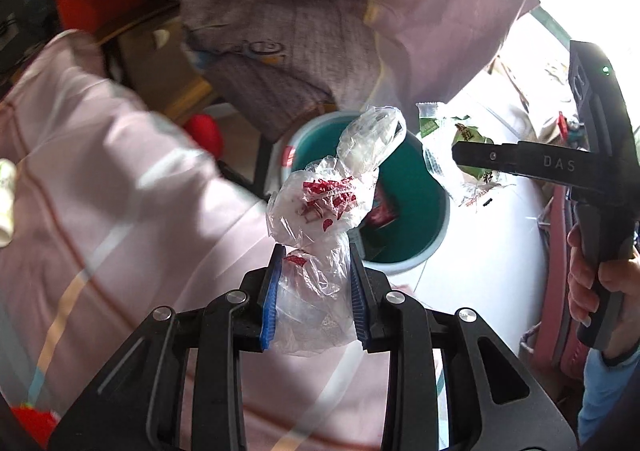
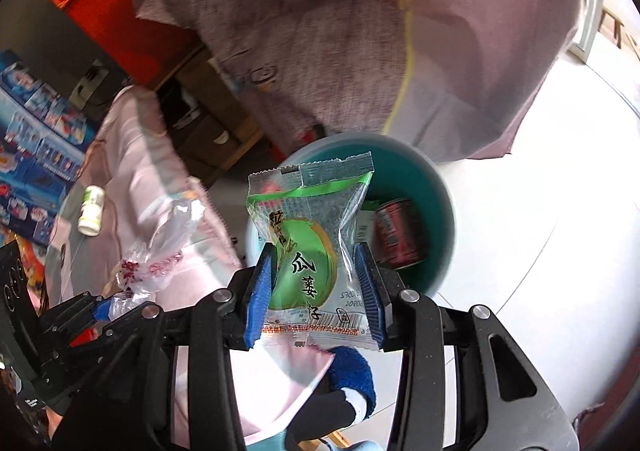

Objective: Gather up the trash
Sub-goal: 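Carry bag and snack packet over the teal bucket and open both tools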

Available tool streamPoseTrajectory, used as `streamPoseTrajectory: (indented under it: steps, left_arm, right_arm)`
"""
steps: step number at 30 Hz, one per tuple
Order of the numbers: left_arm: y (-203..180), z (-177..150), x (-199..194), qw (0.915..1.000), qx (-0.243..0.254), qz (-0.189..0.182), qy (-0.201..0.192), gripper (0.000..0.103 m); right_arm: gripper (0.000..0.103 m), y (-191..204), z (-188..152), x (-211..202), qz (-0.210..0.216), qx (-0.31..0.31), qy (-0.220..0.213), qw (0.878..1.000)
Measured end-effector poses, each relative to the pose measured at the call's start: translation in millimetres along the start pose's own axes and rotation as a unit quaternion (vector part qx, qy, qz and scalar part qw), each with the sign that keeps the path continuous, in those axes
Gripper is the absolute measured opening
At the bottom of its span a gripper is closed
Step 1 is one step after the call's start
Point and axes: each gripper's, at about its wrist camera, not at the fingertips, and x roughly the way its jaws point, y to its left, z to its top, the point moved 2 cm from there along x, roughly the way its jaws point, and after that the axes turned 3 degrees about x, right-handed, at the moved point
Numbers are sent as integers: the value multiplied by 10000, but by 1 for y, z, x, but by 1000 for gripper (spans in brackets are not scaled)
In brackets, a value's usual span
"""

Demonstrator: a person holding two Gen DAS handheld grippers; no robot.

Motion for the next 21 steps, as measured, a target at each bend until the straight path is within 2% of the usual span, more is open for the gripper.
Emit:
streamPoseTrajectory:
  steps: [10, 13, 14, 15, 21]
  left_arm:
    - [-23, 35, 70, 9986, 114, -248, 449, 32]
    - [-27, 41, 80, 9982, 142, -316, 491, 35]
    - [-29, 42, 81, 9981, 155, -322, 494, 41]
    - [-30, 44, 83, 9982, 165, -322, 485, 51]
    - [-28, 47, 84, 9986, 110, -288, 418, 83]
  right_arm:
    - [39, -35, 17, 15, -218, 214, 100, 9995]
    - [40, -42, 19, 20, -251, 252, 142, 9993]
    - [40, -43, 20, 20, -260, 265, 152, 9992]
    - [40, -45, 21, 22, -269, 276, 163, 9991]
    - [40, -47, 24, 29, -298, 289, 228, 9989]
